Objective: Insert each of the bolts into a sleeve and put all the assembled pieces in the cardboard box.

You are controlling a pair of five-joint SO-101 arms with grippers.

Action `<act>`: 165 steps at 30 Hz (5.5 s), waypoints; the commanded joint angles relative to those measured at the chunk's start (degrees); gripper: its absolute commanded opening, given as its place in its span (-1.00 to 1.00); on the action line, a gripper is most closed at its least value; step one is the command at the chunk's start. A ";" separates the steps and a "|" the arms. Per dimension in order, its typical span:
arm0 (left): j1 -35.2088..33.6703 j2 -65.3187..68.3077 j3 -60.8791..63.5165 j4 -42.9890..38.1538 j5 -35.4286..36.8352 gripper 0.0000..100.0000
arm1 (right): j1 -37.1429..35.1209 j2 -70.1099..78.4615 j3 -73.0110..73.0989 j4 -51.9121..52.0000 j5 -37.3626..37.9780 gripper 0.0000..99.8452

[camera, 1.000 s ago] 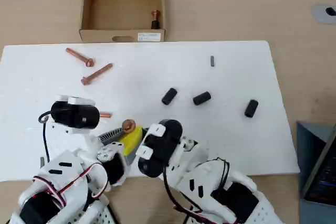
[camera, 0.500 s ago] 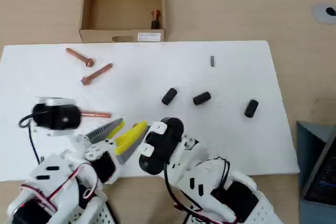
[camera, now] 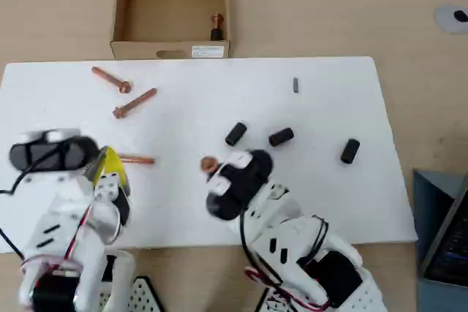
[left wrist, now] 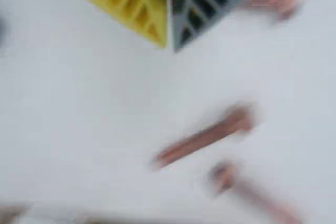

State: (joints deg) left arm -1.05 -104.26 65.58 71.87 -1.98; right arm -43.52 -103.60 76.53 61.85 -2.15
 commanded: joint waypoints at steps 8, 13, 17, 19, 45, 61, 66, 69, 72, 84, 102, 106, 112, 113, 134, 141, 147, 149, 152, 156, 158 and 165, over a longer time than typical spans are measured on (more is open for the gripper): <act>-13.10 -0.04 25.32 -19.43 -10.11 -1.00 | 9.19 14.29 -17.36 -0.88 -4.48 -0.98; -13.10 -0.04 29.19 -20.57 -9.76 -1.00 | 9.27 33.01 -30.73 -1.58 -7.03 -0.98; -13.19 -0.04 31.38 -20.75 -9.76 -1.00 | 10.33 46.90 -39.87 -6.42 -7.21 -0.98; -13.19 -0.04 31.38 -20.40 -9.76 -1.00 | 11.38 53.49 -43.74 -9.76 -7.12 -0.98; -12.92 0.22 31.38 -20.31 -9.67 -1.00 | 17.71 136.84 -119.25 -24.00 3.34 -0.98; -12.92 0.22 31.38 -20.31 -9.67 -1.00 | 15.96 164.35 -153.01 -14.59 13.27 -0.72; -12.92 0.22 31.38 -20.31 -9.67 -1.00 | 15.96 165.93 -155.65 -14.24 13.36 -0.72; -12.92 0.22 31.38 -20.31 -9.67 -1.00 | 15.96 165.85 -155.74 -13.98 13.36 -0.72; -12.92 0.22 31.38 -20.31 -9.67 -1.00 | 15.87 165.67 -155.91 -11.96 13.27 -0.72; -12.92 0.22 31.38 -20.31 -9.67 -1.00 | 16.04 164.70 -172.18 7.82 13.36 -0.99; -12.92 0.22 31.38 -20.31 -9.67 -1.00 | 16.04 144.57 -171.82 40.35 12.22 -0.98; -12.92 0.22 31.38 -20.31 -9.67 -1.00 | 16.84 141.23 -171.30 40.62 10.81 -0.98; -12.92 0.22 31.38 -20.31 -9.67 -1.00 | 17.80 134.02 -162.68 40.70 10.46 -0.98; -12.92 0.22 31.38 -20.31 -9.67 -1.00 | 17.98 131.91 -160.40 40.70 9.67 -0.98; -12.92 0.22 31.38 -20.31 -9.67 -1.00 | 22.90 92.79 -95.52 40.62 -17.41 -0.98; -12.92 0.22 31.38 -20.31 -9.67 -1.00 | 23.52 90.86 -80.92 40.44 -30.68 -0.98; -12.92 0.22 31.38 -20.31 -9.67 -1.00 | 23.43 93.58 -72.84 35.16 -35.25 -0.97; -12.92 0.22 31.38 -20.31 -9.67 -1.00 | 23.43 95.69 -72.40 33.93 -35.52 -0.97; -12.92 0.22 31.38 -20.31 -9.67 -1.00 | 23.34 99.56 -72.92 32.62 -35.52 -0.95; -12.92 0.22 31.38 -20.31 -9.67 -1.00 | 22.64 104.92 -74.95 31.47 -35.52 -0.75; -12.92 0.22 31.38 -20.31 -9.67 -1.00 | 21.58 107.47 -76.26 31.03 -35.52 -0.68; -12.92 0.22 31.38 -20.31 -9.67 -1.00 | 16.57 114.86 -82.42 27.25 -35.52 -0.68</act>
State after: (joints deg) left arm -13.80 -103.91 96.26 52.18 -11.65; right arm -25.14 9.63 -1.54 90.59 -37.05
